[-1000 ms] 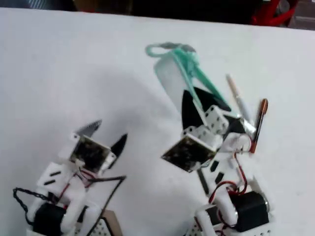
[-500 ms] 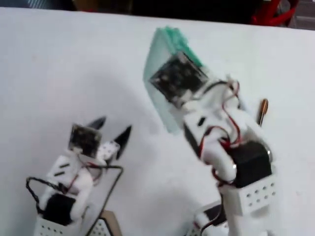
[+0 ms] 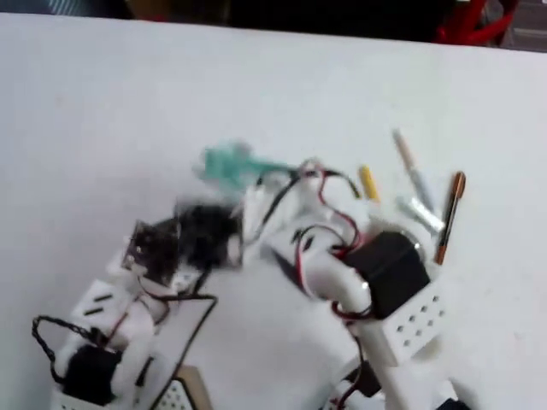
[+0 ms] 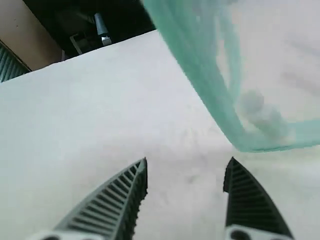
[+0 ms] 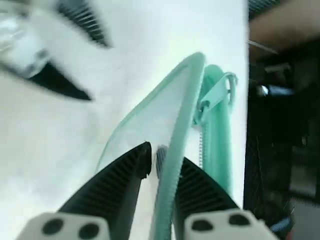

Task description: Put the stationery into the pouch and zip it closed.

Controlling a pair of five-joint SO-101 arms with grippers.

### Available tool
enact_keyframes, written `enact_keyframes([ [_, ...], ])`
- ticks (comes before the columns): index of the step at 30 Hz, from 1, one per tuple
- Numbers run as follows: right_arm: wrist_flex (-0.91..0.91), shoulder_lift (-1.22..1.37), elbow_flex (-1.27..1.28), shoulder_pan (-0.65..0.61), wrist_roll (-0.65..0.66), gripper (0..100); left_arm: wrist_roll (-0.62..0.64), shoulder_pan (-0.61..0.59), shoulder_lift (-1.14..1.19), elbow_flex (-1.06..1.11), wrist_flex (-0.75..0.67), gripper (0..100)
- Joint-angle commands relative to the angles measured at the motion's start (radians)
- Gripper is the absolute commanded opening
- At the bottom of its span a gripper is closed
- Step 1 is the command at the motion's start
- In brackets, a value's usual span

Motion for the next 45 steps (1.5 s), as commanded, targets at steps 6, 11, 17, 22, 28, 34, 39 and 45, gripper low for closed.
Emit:
enact_keyframes([
  [6, 0.151, -0.005, -0.048, -0.013, 0.299, 1.9, -0.239, -0.005, 0.004, -0.114, 0.068, 25],
  [11, 0.154, -0.007, -0.046, -0.004, 0.339, 1.9, -0.281, 0.004, 0.004, -0.15, 0.066, 25],
  [17, 0.154, -0.058, 0.009, -0.002, 0.402, 1.9, -0.229, 0.028, 0.004, -0.279, 0.061, 25],
  [22, 0.148, -0.074, 0.025, 0.012, 0.413, 1.9, -0.199, 0.163, 0.004, -0.285, 0.104, 27],
  [28, 0.139, -0.073, 0.023, 0.05, 0.437, 1.9, -0.132, 0.289, 0.004, -0.285, 0.144, 27],
  [34, 0.136, -0.068, 0.029, 0.074, 0.448, 1.9, -0.074, 0.389, -0.005, -0.411, 0.247, 27],
  [39, 0.124, -0.068, 0.029, 0.074, 0.442, 1.9, -0.078, 0.427, -0.005, -0.466, 0.264, 27],
  [45, 0.107, -0.067, 0.031, 0.068, 0.419, 1.9, -0.071, 0.401, -0.005, -0.535, 0.365, 27],
])
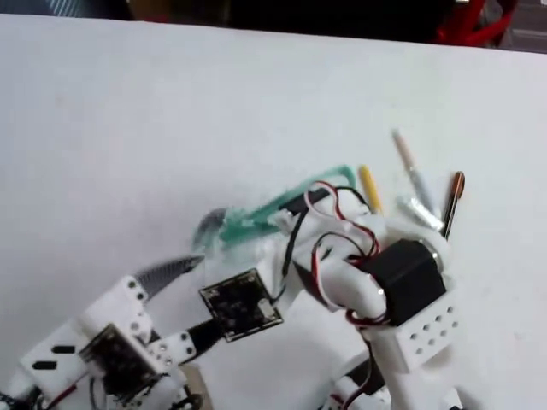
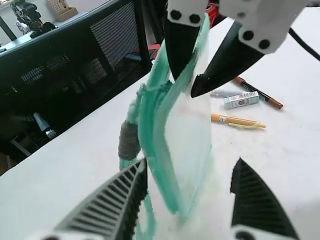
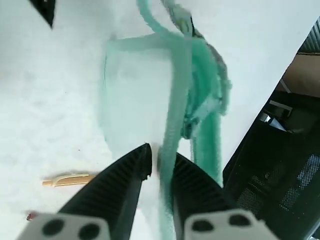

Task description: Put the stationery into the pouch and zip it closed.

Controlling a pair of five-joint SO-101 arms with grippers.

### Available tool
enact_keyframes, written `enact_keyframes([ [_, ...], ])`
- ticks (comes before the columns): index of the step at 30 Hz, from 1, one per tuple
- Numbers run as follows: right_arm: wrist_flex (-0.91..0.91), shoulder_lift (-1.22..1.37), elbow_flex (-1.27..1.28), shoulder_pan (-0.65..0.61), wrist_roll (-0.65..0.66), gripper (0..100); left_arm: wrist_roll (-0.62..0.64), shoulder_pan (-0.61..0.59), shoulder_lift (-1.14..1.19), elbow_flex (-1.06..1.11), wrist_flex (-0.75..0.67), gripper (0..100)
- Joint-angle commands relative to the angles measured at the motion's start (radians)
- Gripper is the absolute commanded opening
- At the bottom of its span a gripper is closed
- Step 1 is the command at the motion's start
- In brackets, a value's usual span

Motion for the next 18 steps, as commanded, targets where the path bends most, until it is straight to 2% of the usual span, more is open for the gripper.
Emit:
enact_keyframes([
  [1, -0.021, -0.012, -0.006, 0.004, -0.02, 1.9, 0.012, -0.004, 0.001, -0.031, 0.014, 27],
  [4, -0.015, -0.013, -0.006, -0.022, -0.025, 1.9, 0.032, -0.013, 0.001, 0.021, -0.066, 27],
  [10, 0.008, -0.018, -0.012, -0.039, -0.02, 1.9, 0.04, -0.142, 0.001, 0.101, -0.181, 27],
  [14, 0.012, -0.013, -0.009, -0.042, -0.021, 1.9, 0.044, -0.136, 0.001, 0.201, -0.264, 27],
  [18, 0.007, -0.013, -0.012, -0.062, -0.026, 1.9, 0.048, -0.074, 0.001, 0.29, -0.336, 27],
])
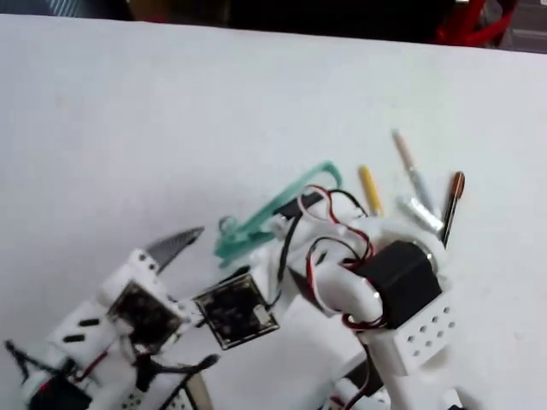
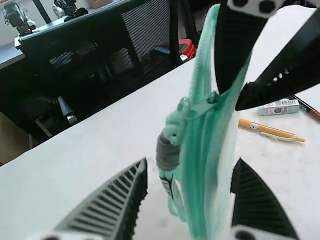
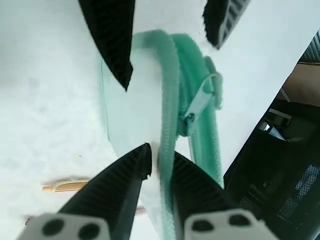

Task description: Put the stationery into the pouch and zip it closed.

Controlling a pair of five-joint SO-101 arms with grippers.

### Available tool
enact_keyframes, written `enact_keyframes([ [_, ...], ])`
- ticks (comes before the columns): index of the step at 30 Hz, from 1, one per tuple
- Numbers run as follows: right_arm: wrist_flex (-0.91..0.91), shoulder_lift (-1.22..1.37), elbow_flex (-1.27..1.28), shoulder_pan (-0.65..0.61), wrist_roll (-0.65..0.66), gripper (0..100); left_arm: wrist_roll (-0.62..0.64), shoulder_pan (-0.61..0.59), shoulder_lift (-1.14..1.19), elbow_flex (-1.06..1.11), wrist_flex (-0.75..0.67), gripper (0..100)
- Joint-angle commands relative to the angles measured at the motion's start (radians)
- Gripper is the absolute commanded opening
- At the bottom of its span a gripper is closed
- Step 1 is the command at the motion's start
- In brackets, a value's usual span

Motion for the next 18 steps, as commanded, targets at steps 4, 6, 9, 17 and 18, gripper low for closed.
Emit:
enact_keyframes([
  [4, -0.018, -0.013, -0.012, -0.01, -0.009, 1.9, 0.015, 0.096, 0.001, 0.043, -0.077, 26],
  [6, -0.018, -0.013, -0.012, -0.008, -0.009, 1.9, 0.015, 0.094, 0.001, 0.043, -0.078, 21],
  [9, -0.018, -0.013, -0.006, -0.008, -0.009, 1.9, 0.015, 0.094, 0.001, 0.052, -0.078, 8],
  [17, -0.015, -0.013, 0.0, -0.013, -0.15, 1.9, 0.109, 0.077, 0.001, 0.112, -0.16, 2],
  [18, -0.01, -0.019, 0.0, -0.01, -0.181, 1.9, 0.135, 0.064, 0.001, 0.121, -0.183, 2],
])
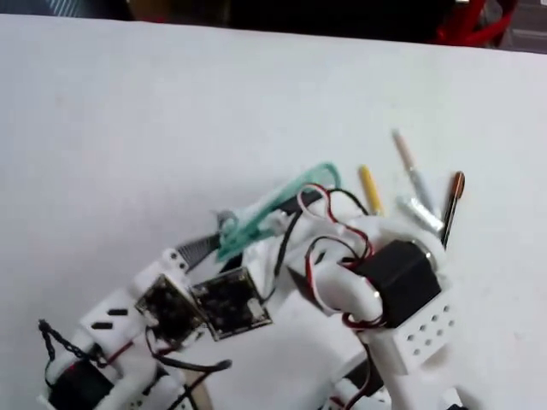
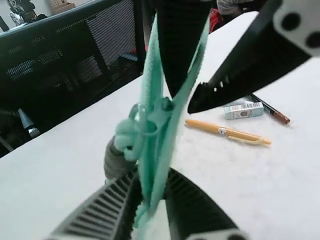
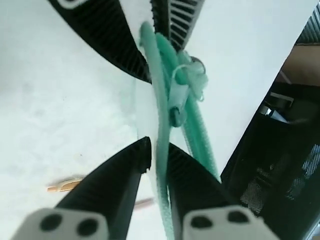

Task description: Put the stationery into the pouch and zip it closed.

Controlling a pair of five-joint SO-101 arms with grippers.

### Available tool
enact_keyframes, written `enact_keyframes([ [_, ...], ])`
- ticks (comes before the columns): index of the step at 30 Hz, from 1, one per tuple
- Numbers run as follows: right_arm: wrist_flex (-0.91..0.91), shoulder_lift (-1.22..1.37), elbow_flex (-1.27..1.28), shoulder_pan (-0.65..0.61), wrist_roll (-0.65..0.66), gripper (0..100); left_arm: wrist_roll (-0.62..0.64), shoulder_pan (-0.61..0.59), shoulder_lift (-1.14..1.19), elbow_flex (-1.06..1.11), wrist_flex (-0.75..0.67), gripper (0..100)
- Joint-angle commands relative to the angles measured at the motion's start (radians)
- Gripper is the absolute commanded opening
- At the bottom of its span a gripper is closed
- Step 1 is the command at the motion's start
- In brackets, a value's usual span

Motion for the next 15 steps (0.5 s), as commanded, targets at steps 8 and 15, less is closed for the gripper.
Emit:
enact_keyframes([
  [8, 0.027, -0.022, 0.068, -0.013, -0.224, 16.8, 0.146, -0.12, -0.001, 0.069, -0.195, 2],
  [15, 0.027, -0.077, 0.086, -0.05, -0.232, 30.0, 0.149, -0.124, -0.001, 0.071, -0.195, 2],
])
